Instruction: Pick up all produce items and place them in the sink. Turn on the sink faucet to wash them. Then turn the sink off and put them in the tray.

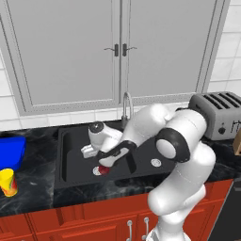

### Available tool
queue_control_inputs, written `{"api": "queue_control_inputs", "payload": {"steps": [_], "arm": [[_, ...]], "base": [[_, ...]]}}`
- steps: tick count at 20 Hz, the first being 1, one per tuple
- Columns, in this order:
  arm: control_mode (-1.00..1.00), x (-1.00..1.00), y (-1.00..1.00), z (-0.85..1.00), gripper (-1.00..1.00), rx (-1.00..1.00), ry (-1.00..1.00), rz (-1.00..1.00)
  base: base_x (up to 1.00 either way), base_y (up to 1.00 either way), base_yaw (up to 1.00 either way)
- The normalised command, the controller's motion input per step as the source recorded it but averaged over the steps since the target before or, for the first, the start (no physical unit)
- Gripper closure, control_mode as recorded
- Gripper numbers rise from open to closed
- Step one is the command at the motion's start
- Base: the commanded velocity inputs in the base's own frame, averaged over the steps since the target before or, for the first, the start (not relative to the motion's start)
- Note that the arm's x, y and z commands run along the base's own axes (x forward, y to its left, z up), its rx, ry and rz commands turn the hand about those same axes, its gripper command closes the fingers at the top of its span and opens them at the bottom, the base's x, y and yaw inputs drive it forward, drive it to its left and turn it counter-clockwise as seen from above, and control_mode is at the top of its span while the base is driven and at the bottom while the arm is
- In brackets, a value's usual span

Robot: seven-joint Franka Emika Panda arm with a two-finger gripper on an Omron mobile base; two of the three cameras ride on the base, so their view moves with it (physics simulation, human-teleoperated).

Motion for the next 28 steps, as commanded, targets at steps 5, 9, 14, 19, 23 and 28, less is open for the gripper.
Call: {"api": "queue_control_inputs", "payload": {"steps": [5,9,14,19,23,28], "arm": [[-1.0,-0.22,0.0,0.83,-1.0,0.0,-0.14,0.0],[-1.0,-0.29,0.0,0.8,-1.0,0.0,-0.13,0.0],[-1.0,-0.38,-0.06,0.66,-1.0,0.0,-0.15,0.0],[-1.0,-0.47,-0.18,0.5,-1.0,0.0,-0.15,0.03],[-1.0,-0.47,-0.21,0.36,-1.0,0.01,-0.11,0.07],[-1.0,-0.47,-0.23,0.21,-1.0,0.02,-0.01,0.11]], "base": [[0.0,0.0,0.0],[0.0,0.0,0.0],[0.0,0.0,0.0],[0.0,0.0,0.0],[0.0,0.0,0.0],[0.0,0.0,0.0]]}}
